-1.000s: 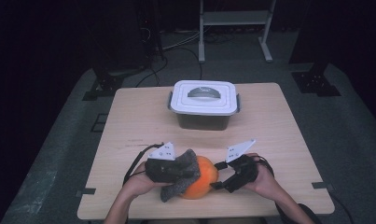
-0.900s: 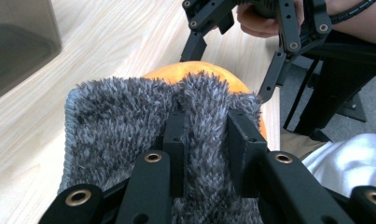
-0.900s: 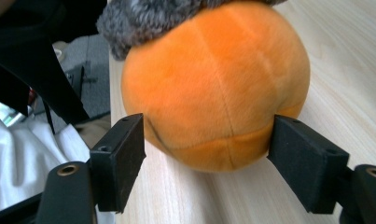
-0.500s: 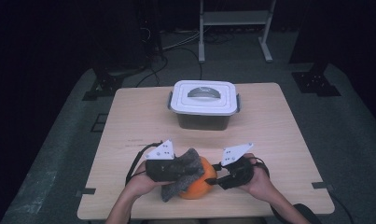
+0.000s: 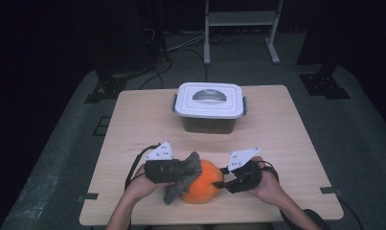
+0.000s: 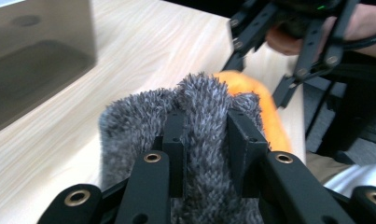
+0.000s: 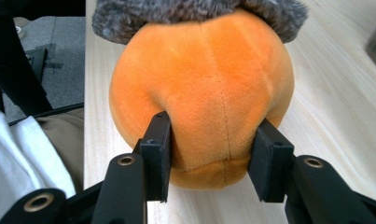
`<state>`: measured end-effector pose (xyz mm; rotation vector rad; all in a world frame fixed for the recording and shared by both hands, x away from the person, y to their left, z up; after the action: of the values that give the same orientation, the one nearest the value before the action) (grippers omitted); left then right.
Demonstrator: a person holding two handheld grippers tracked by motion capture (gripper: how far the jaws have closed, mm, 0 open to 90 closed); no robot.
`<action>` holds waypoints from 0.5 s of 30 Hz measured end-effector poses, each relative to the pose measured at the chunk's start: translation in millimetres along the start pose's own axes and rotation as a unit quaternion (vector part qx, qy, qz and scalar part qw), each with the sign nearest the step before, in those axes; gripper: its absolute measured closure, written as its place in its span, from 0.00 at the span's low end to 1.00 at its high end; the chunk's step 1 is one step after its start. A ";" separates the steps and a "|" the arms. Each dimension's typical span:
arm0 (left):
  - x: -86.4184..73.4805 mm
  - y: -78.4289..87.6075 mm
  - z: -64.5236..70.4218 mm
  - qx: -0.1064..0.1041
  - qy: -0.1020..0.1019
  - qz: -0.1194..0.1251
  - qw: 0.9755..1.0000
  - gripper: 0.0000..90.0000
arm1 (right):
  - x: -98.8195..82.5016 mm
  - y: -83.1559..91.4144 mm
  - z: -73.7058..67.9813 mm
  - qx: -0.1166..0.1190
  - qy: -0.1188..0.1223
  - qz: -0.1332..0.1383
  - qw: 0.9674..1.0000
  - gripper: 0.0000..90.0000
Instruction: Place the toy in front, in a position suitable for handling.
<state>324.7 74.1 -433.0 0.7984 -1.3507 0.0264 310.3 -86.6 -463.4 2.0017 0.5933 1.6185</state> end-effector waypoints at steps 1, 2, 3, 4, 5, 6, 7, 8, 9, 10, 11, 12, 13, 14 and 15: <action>0.5 -0.1 0.7 -0.003 -0.001 0.005 1.000 0.79 | 1.0 1.0 0.6 -0.003 0.002 0.001 1.000 0.61; 1.6 -0.5 2.2 -0.006 -0.001 0.008 1.000 0.79 | 1.9 2.3 1.5 -0.008 0.006 0.002 1.000 0.60; 2.7 -0.6 3.2 -0.009 -0.003 0.009 1.000 0.79 | 3.1 3.8 2.1 -0.012 0.008 0.004 1.000 0.60; 4.1 -0.8 5.0 -0.014 -0.001 0.012 1.000 0.79 | 3.6 5.4 3.2 -0.018 0.011 0.006 1.000 0.59; 4.6 -1.4 6.6 -0.018 -0.001 0.013 1.000 0.79 | 3.5 7.1 4.3 -0.022 0.012 0.007 1.000 0.59; 4.2 -2.5 8.5 -0.021 -0.001 0.010 1.000 0.79 | 3.0 8.8 5.9 -0.024 0.009 0.008 1.000 0.57; 3.5 -3.4 10.0 -0.025 -0.004 0.006 1.000 0.79 | 1.9 9.7 7.1 -0.021 0.004 0.008 1.000 0.53; 2.4 -4.2 10.7 -0.026 -0.007 0.001 1.000 0.79 | 0.0 9.1 7.4 -0.008 -0.002 0.005 1.000 0.47; 1.6 -4.9 11.6 -0.029 -0.007 -0.003 1.000 0.79 | -1.7 8.7 6.7 0.006 -0.011 0.004 1.000 0.43; 1.2 -5.0 12.2 -0.032 -0.006 -0.004 0.999 0.79 | -2.9 8.6 5.1 0.020 -0.021 0.006 1.000 0.38; 0.6 -5.2 13.5 -0.039 -0.005 -0.007 0.999 0.79 | -3.6 8.7 4.6 0.028 -0.022 0.005 0.999 0.35; 0.2 -5.7 15.3 -0.045 -0.007 -0.010 0.999 0.79 | -4.3 8.7 3.2 0.036 -0.030 0.004 0.999 0.32; 0.3 -6.2 16.8 -0.046 -0.006 -0.010 0.999 0.79 | -4.7 8.6 2.8 0.042 -0.033 0.009 0.999 0.32; 0.2 -6.3 17.9 -0.050 -0.009 -0.013 0.999 0.79 | -5.5 8.3 2.5 0.044 -0.035 0.007 0.998 0.31; 0.6 -6.5 20.2 -0.055 -0.010 -0.013 0.998 0.79 | -5.8 7.7 2.6 0.047 -0.035 0.007 0.998 0.31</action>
<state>310.6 58.5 -435.6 0.7249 -1.3482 -0.0744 311.9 -96.4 -463.5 2.1249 0.6401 1.5490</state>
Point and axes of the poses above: each handheld gripper's, and its own axes: y roughly backward along the jaws, x roughly out of its top, z roughly to its right, the point moved 8 cm from there along -y, roughly forward along the jaws, and after that the axes turned 13 degrees about x, right-handed, at the moved point
